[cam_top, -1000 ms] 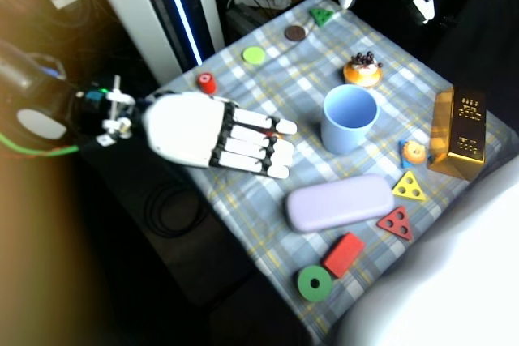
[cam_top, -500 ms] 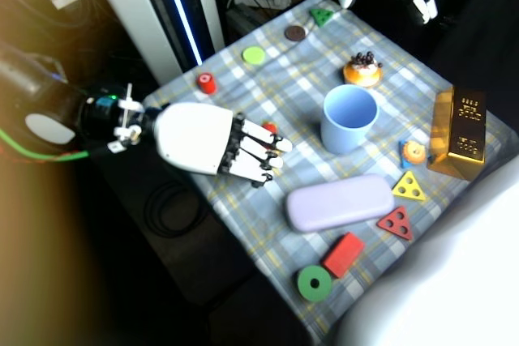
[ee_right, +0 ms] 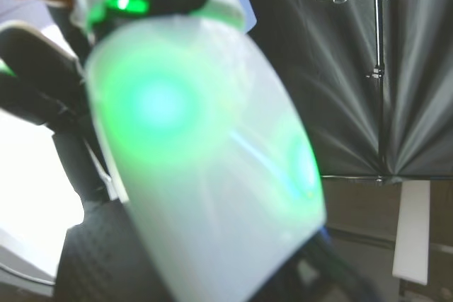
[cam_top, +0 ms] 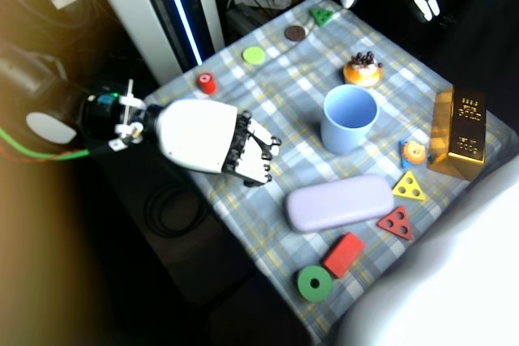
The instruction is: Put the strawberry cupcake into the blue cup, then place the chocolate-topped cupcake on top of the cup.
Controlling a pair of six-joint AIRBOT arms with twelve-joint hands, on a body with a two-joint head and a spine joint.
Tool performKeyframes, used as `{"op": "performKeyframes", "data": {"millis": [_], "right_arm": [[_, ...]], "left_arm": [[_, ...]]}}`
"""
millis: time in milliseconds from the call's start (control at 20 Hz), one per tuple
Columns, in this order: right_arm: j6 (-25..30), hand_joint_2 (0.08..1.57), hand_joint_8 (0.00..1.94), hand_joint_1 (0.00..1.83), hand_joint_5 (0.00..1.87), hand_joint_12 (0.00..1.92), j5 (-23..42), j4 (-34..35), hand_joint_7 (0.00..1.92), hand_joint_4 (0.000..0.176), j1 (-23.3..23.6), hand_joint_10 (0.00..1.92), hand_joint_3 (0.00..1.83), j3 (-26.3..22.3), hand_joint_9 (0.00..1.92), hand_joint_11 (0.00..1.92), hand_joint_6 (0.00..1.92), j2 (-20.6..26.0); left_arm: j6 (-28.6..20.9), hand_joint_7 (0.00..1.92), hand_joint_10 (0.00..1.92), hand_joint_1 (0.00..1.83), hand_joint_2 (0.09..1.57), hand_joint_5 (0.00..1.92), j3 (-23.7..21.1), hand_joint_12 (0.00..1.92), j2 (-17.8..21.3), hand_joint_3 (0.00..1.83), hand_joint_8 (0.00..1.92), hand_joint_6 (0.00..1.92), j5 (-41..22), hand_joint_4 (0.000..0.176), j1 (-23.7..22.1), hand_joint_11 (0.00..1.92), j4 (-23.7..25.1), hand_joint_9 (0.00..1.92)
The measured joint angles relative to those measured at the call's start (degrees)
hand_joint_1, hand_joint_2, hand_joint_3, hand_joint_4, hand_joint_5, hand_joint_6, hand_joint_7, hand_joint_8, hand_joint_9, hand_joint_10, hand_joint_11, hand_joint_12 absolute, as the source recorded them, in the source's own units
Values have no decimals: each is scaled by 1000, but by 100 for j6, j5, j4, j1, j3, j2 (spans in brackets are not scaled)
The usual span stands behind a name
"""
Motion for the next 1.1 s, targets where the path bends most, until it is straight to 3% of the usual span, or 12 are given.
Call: {"op": "performKeyframes", "data": {"millis": [100,150,300,350,400,450,500,550,600,700,1000,1100], "right_arm": [[-4,1106,861,1158,994,1568,-50,-120,967,0,214,1188,0,-26,887,717,944,11],[-7,1133,1257,1233,1006,1624,-31,-175,911,0,328,1205,1,-44,822,659,740,24],[-4,1165,1406,1224,960,1653,39,-361,834,0,581,1179,1,-85,667,507,824,61],[-7,1132,1006,1091,959,1614,33,-387,777,11,638,1142,0,-94,654,463,970,63],[-7,1134,1063,1064,938,1752,22,-431,755,21,717,1381,0,-94,630,480,1036,70],[-7,1109,1118,1046,982,1769,22,-483,632,97,822,1280,0,-96,491,322,974,96],[-4,1109,1118,1046,982,1769,4,-509,632,97,872,1280,0,-107,491,322,974,111],[0,1099,1168,1065,1007,1774,15,-573,709,65,951,1370,0,-105,600,464,934,136],[4,1104,1137,1049,991,1687,17,-614,752,93,1010,1339,1,-105,678,578,960,142],[9,1121,967,1086,961,1516,4,-697,842,0,1141,1216,0,-105,783,702,1008,142],[13,1120,432,1116,965,1356,-59,-1001,1094,0,1661,958,0,-105,997,882,995,142],[13,1118,403,1102,972,1401,-111,-1099,1107,0,1753,1000,0,-103,986,895,987,142]], "left_arm": [[7,233,18,222,1032,111,0,464,-2,2,4,1,2,96,20,0,-7,307],[9,261,19,233,1034,115,0,538,-4,1,7,1,0,91,20,0,-7,341],[9,249,3,212,1026,102,0,451,-7,0,2,2,2,98,20,0,-11,309],[9,253,4,221,1028,101,0,469,-7,0,2,1,2,92,20,0,-9,313],[9,263,4,216,1029,102,2,490,-7,0,3,0,4,90,20,0,-4,321],[7,250,0,208,1028,85,13,463,-35,0,0,1,-2,97,20,0,-2,304],[9,250,0,208,1028,85,13,463,-42,0,0,1,13,97,20,0,-7,304],[11,268,4,234,1025,108,13,515,-42,0,4,6,44,93,20,0,-11,319],[11,267,5,232,1030,112,13,525,-42,2,2,5,46,87,20,0,-9,323],[11,228,4,192,1036,108,13,435,-42,2,2,2,48,81,20,0,-4,286],[11,223,7,220,1034,121,74,356,-66,1,4,3,111,54,20,0,-4,275],[13,236,5,226,1023,114,83,394,-66,0,3,2,138,74,20,0,-9,286]]}}
